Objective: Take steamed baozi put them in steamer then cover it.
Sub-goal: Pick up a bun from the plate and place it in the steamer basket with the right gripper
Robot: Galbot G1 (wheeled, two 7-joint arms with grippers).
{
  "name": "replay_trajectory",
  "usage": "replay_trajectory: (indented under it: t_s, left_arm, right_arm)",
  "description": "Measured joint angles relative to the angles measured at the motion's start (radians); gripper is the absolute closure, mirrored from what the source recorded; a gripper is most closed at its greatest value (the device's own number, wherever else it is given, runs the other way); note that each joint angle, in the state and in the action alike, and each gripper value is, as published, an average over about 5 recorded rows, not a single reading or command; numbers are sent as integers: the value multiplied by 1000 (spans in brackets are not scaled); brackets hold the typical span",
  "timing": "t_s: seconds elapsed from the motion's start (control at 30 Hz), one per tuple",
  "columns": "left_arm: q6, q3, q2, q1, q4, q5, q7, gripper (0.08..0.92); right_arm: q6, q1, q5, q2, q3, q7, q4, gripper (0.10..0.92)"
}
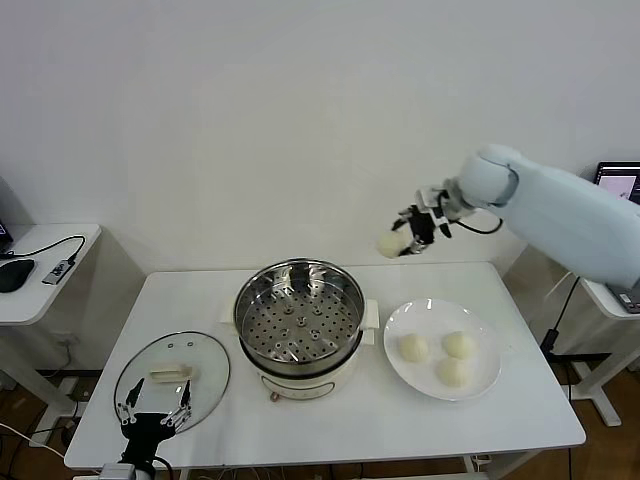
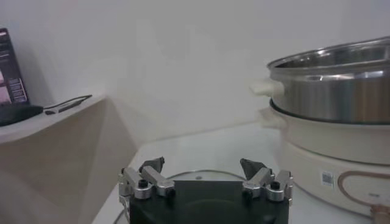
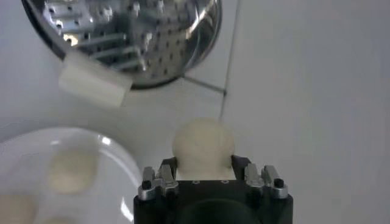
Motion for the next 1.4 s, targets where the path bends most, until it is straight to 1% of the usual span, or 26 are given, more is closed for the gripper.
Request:
replay_trajectory:
  t_s: [0.23, 0.47, 0.7, 0.97, 1.27, 1.4]
  left_arm:
    - [-9, -16, 6, 11, -5, -11, 0, 177]
    - [-15, -30, -1, 19, -9, -16, 2, 177]
    - [-16, -31, -12, 13, -10, -18, 3, 177]
    - [-17, -34, -21, 11, -8, -18, 1, 177]
    - [-20, -36, -24, 10, -6, -18, 1, 177]
    - [-20, -34, -27, 10, -6, -17, 1, 177]
  right_arm:
    - [142, 7, -38, 144, -65, 17, -56, 457]
    - [291, -11, -148, 253, -112, 28, -127, 454]
    - [404, -42, -267, 329, -126, 53, -187, 457]
    - [499, -92, -384, 406, -117, 84, -266, 451]
    - [568, -142, -482, 461, -100, 113, -338, 448]
    - [589, -151, -520, 468, -91, 125, -363, 391]
